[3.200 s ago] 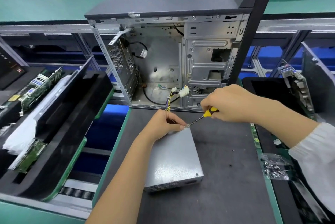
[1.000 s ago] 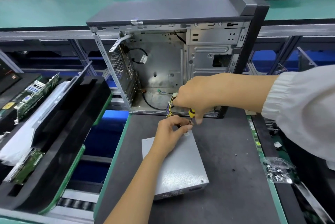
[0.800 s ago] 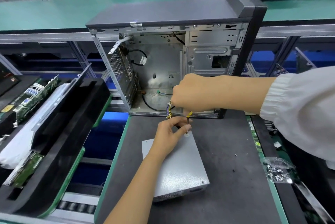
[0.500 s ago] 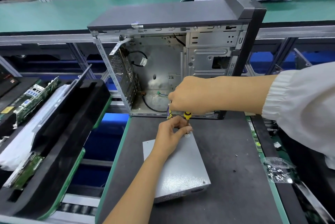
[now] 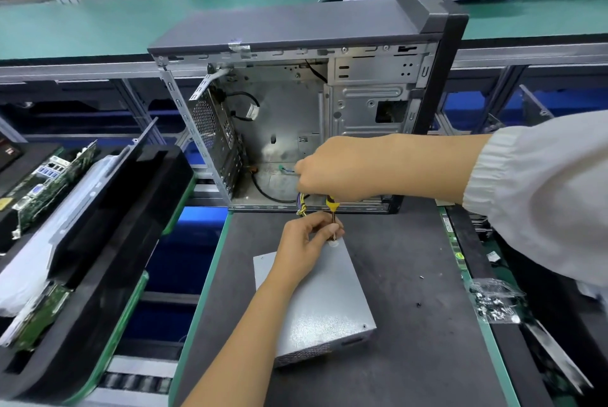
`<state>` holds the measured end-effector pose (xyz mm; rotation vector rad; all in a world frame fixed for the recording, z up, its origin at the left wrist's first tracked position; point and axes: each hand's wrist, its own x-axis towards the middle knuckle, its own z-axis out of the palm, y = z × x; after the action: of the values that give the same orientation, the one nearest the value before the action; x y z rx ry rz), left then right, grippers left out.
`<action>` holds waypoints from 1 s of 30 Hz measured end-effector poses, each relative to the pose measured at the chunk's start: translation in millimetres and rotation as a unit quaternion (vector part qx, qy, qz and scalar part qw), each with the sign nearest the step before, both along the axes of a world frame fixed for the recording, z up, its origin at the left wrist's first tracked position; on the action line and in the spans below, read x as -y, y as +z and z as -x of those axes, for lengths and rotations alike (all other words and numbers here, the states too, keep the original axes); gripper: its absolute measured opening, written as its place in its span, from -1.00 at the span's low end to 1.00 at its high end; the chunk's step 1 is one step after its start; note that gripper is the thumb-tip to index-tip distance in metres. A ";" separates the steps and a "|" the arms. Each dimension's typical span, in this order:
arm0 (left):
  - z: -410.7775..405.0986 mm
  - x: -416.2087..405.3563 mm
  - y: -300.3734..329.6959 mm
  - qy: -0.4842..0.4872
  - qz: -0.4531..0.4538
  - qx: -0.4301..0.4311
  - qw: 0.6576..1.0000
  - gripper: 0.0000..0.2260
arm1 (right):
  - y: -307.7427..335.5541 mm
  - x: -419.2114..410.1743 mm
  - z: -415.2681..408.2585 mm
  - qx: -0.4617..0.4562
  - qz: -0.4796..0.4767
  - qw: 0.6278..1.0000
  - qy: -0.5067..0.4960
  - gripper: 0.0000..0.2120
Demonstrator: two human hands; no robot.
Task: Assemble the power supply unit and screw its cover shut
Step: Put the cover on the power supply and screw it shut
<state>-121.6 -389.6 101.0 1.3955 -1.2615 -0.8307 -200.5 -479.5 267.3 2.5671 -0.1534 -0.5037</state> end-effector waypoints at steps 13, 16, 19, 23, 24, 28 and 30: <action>1.0 -0.9 4.5 0.026 0.032 0.069 0.997 -0.92 | 8.6 -3.9 -5.6 -0.047 0.013 0.998 -0.029 -0.75; 0.3 -0.2 3.9 0.028 0.030 0.081 0.996 -0.89 | 10.6 -5.5 -2.5 -0.031 0.057 0.998 -0.006 -0.94; 2.2 -0.8 5.4 0.026 0.029 0.072 0.997 -0.83 | 11.8 1.5 1.8 -0.065 0.048 0.996 -0.040 -0.69; 3.2 -1.5 5.8 0.036 0.023 0.061 0.997 -0.78 | 8.4 7.5 5.9 -0.074 -0.001 0.993 -0.087 -0.75; 3.0 -1.5 5.0 0.036 0.026 0.066 0.997 -0.76 | 8.2 7.3 6.9 -0.071 -0.016 0.994 -0.085 -0.73; 1.7 -2.0 3.7 0.040 0.022 0.052 0.998 -0.79 | 13.0 4.4 6.9 -0.030 -0.063 0.997 -0.036 -0.78; 1.5 -2.3 3.2 0.037 0.024 0.052 0.998 -0.80 | 11.2 4.6 6.9 -0.006 -0.048 0.999 -0.009 -0.89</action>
<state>-123.1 -387.3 104.2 1.4540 -1.2931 -0.6805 -207.4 -484.1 278.5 2.6576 -0.1512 -0.5443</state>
